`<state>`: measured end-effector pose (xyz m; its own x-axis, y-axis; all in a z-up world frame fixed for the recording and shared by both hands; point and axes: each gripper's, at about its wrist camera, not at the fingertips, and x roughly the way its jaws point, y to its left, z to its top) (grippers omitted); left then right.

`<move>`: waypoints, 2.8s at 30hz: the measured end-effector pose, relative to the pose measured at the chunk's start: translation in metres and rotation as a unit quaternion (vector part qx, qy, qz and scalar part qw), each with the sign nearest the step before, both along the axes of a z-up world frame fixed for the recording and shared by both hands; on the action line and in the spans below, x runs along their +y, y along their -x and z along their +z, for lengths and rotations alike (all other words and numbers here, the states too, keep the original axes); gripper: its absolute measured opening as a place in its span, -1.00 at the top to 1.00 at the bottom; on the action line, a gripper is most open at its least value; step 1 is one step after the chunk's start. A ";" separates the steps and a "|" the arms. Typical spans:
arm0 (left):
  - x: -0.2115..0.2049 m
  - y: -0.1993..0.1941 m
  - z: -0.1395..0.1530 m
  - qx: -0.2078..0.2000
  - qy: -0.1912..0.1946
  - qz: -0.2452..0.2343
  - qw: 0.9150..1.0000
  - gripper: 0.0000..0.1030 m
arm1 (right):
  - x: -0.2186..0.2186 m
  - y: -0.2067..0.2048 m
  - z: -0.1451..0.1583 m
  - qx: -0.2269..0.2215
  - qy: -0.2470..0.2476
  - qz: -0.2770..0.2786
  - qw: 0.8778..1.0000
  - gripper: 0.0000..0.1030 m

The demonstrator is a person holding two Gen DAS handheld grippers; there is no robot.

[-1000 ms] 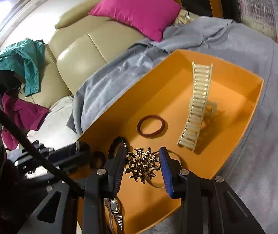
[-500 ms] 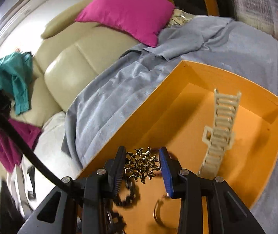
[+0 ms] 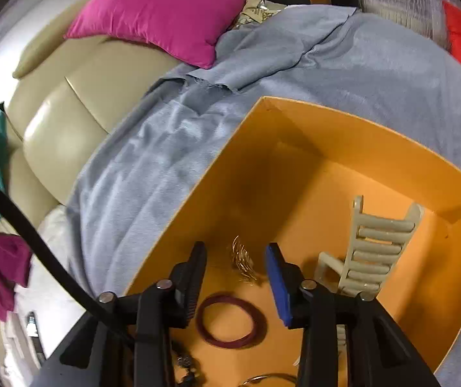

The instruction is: Organize jewelry

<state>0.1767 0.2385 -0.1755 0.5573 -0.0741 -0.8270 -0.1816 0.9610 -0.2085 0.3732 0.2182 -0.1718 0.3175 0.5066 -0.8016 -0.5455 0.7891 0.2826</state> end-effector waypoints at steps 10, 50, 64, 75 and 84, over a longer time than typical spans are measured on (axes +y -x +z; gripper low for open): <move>0.009 0.014 0.018 -0.021 -0.007 0.025 0.999 0.03 | -0.033 0.016 0.023 -0.020 -0.057 -0.008 0.998 0.19; -0.055 0.131 0.159 -0.181 -0.244 0.071 0.950 -0.82 | -0.211 0.247 0.124 -0.147 -0.091 -0.069 0.982 0.03; -0.046 0.172 0.185 -0.197 -0.242 0.099 0.945 -0.82 | -0.215 0.312 0.137 -0.161 -0.095 -0.089 0.978 -0.12; -0.046 0.187 0.195 -0.207 -0.248 0.107 0.940 -0.82 | -0.204 0.333 0.141 -0.182 -0.085 -0.086 0.976 -0.13; -0.043 0.185 0.191 -0.200 -0.248 0.109 0.942 -0.82 | -0.202 0.330 0.137 -0.180 -0.082 -0.087 0.976 -0.13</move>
<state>-0.0083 0.1956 0.0153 0.7882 0.4187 -0.4510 -0.3883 0.9069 0.1635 0.0429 0.0163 -0.0348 0.6569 0.5317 -0.5346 -0.4939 0.8392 0.2277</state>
